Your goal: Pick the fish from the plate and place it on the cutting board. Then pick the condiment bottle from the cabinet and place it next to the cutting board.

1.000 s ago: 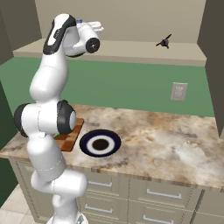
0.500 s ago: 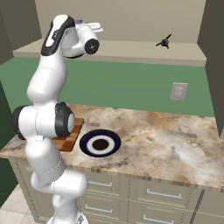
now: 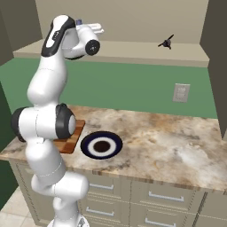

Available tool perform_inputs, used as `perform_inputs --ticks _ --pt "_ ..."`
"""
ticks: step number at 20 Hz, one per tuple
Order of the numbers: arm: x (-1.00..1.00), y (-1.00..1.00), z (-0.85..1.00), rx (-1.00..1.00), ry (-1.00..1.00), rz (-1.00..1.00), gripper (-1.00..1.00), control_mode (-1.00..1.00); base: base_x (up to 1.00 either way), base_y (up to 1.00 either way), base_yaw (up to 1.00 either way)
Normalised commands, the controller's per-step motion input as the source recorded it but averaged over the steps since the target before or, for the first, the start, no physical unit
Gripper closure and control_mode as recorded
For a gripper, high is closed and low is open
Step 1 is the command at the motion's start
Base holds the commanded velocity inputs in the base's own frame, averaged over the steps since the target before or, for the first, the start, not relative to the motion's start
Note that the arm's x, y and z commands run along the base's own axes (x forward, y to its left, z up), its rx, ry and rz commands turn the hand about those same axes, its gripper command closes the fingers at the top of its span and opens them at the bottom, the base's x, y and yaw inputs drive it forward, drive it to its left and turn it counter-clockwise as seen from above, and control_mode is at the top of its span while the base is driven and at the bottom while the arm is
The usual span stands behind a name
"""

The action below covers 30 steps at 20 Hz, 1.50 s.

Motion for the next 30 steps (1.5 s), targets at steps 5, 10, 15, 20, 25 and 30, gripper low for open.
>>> perform_inputs --ticks 5,10,15,20,25,30 --pt "0.02 0.07 0.00 0.00 0.00 0.00 1.00 -1.00 0.00 0.00 0.00" --pt "0.00 0.00 0.00 0.00 0.00 0.00 1.00 -1.00 0.00 0.00 0.00" --pt "-0.10 -0.06 0.00 0.00 0.01 0.00 1.00 -1.00 0.00 0.00 0.00" --pt "-0.35 -0.18 0.03 0.00 0.00 0.00 1.00 -1.00 0.00 0.00 0.00" --pt "-0.41 -0.22 0.09 0.00 0.00 0.00 1.00 -1.00 0.00 0.00 0.00" --pt "-0.47 -0.27 0.11 0.02 0.00 0.00 1.00 -1.00 0.00 0.00 0.00"
